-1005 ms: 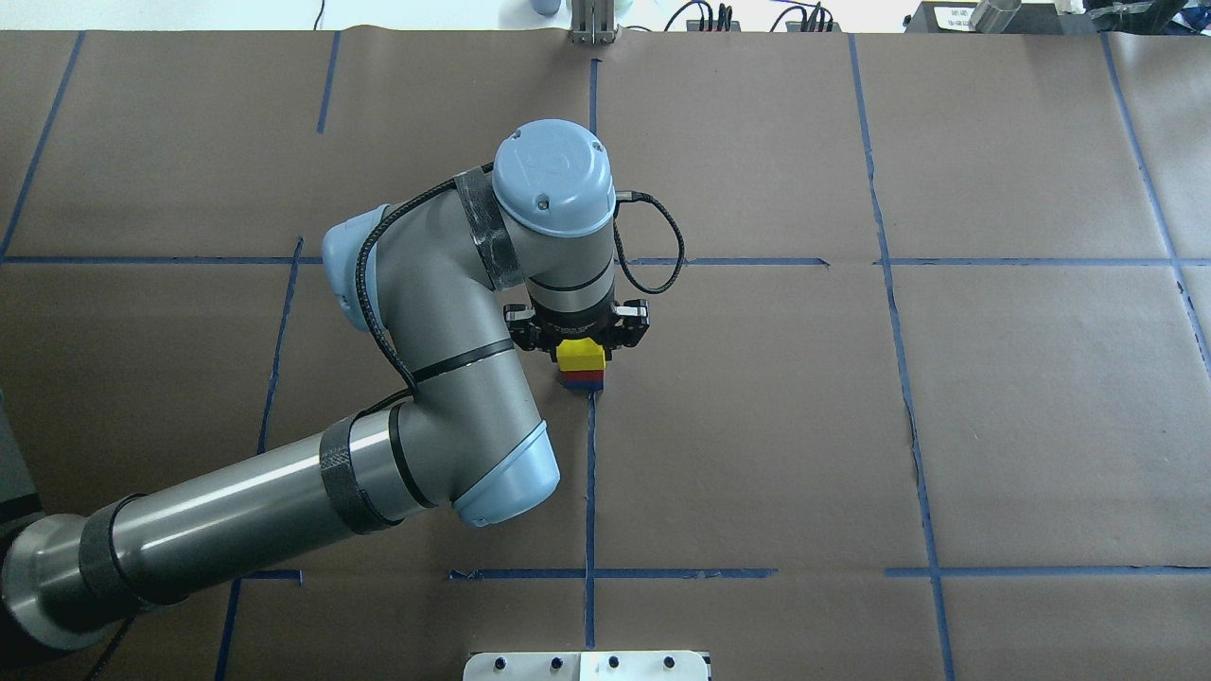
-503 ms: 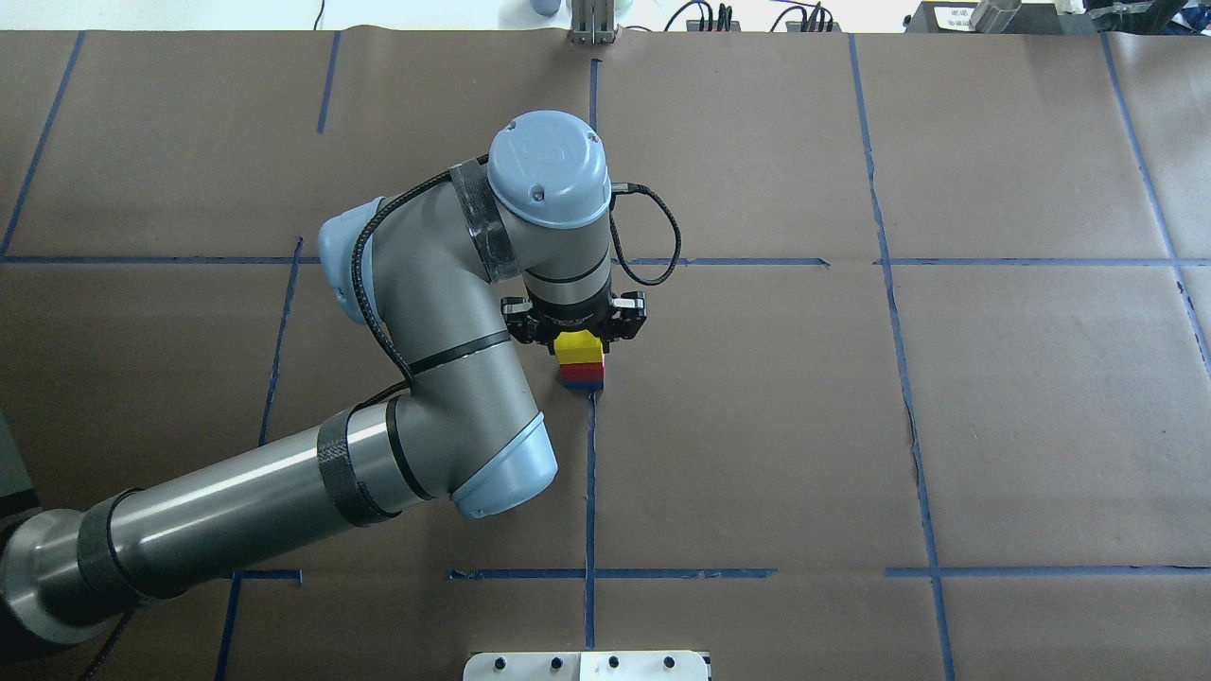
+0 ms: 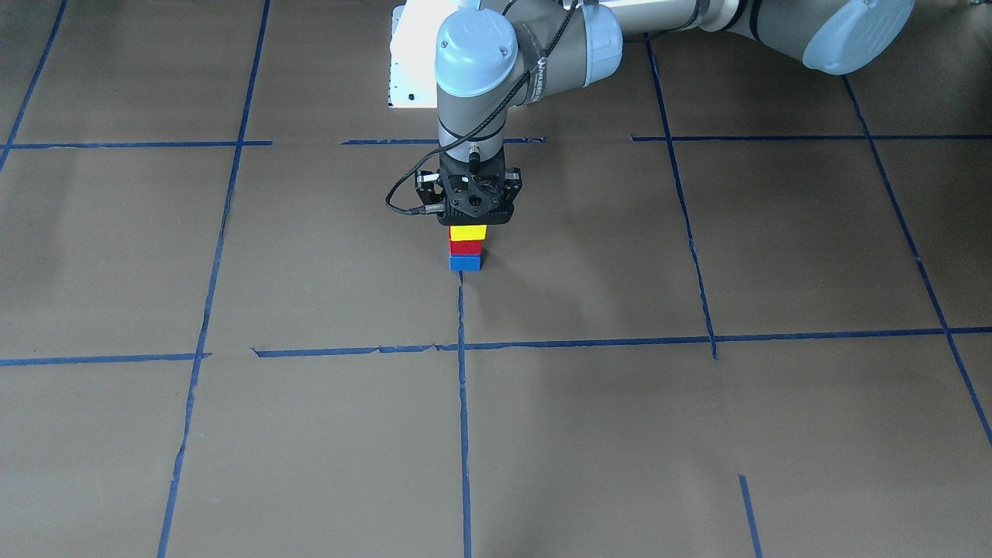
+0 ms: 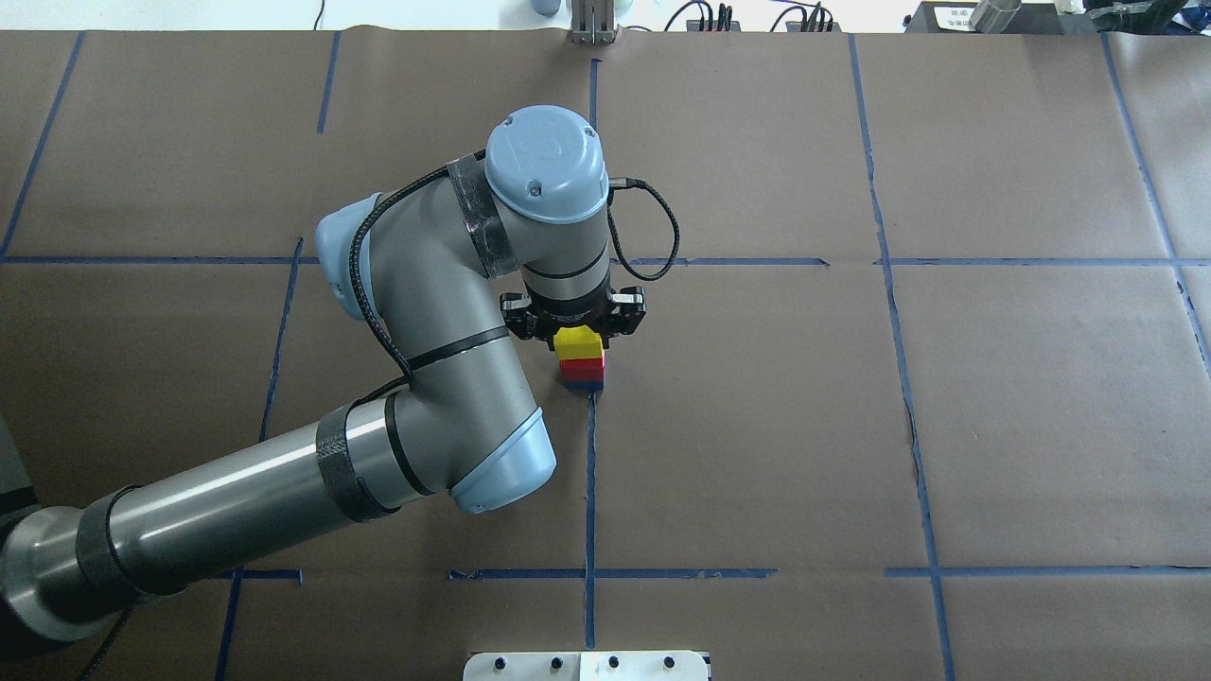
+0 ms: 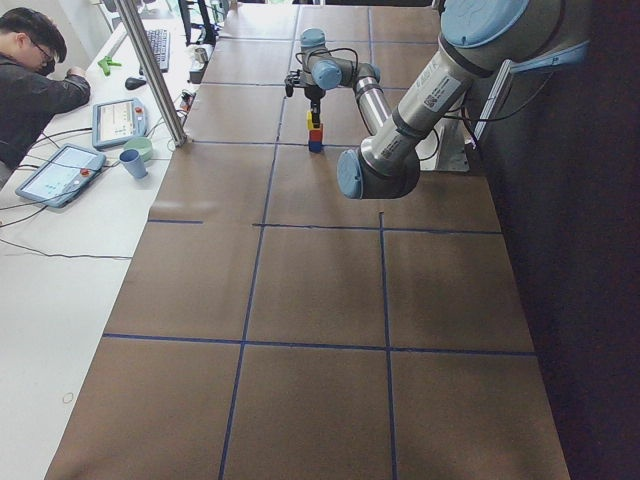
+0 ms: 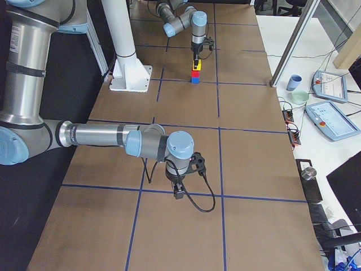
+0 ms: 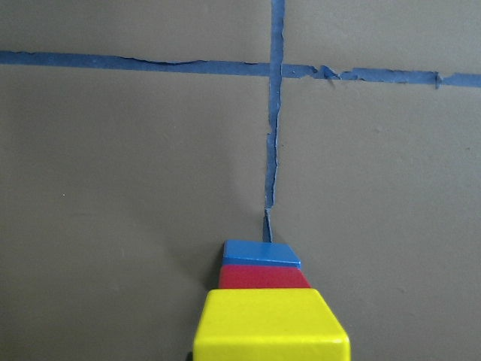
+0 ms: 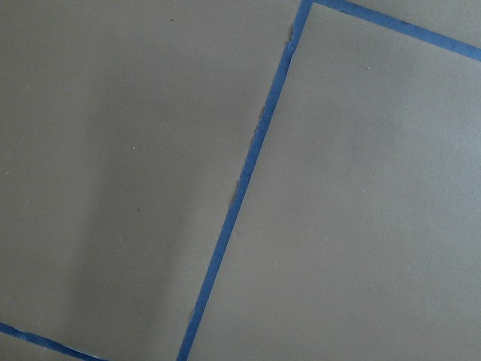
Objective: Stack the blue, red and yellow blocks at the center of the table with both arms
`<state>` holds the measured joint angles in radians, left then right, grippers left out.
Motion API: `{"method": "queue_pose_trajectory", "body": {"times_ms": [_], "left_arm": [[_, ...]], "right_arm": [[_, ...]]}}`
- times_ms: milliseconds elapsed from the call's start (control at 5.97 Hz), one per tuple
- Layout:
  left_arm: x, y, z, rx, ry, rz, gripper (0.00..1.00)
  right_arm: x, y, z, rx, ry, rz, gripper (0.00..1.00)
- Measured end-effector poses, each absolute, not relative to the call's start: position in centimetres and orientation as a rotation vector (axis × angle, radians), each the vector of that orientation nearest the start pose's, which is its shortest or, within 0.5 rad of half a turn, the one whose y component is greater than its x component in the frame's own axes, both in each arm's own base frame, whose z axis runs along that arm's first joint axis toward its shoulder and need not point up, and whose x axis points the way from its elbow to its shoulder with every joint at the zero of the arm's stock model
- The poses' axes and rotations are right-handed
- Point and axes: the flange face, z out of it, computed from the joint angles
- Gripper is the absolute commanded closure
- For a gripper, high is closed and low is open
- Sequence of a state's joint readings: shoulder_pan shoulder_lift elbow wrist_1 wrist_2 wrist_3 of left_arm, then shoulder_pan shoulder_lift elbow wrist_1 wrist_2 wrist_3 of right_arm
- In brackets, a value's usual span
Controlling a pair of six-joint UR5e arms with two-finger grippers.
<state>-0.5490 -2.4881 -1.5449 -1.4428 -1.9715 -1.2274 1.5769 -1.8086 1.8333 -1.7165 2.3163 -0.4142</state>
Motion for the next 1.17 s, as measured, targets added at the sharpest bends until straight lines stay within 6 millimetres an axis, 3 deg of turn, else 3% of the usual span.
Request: {"method": "queue_pose_trajectory", "body": {"times_ms": [168,670,1005,1173], "left_arm": [[56.4,-45.6,11.3,-0.018,0.843,-0.041,0.00],[56.0,-45.8,11.0,-0.002,0.848,-0.046,0.00],[52.5,-46.4,10.2,0.031,0.870,-0.042,0.00],[49.3,-46.3,11.4,0.055,0.857,-0.004,0.00]], "right_arm": [[6.8,-38.2,65.0,0.043,-0.756,-0.344,0.00],[6.8,-38.2,65.0,0.044,-0.756,-0.344,0.00],[6.8,-38.2,65.0,0.044,-0.756,-0.344,0.00],[6.8,-38.2,65.0,0.044,-0.756,-0.344,0.00]]}}
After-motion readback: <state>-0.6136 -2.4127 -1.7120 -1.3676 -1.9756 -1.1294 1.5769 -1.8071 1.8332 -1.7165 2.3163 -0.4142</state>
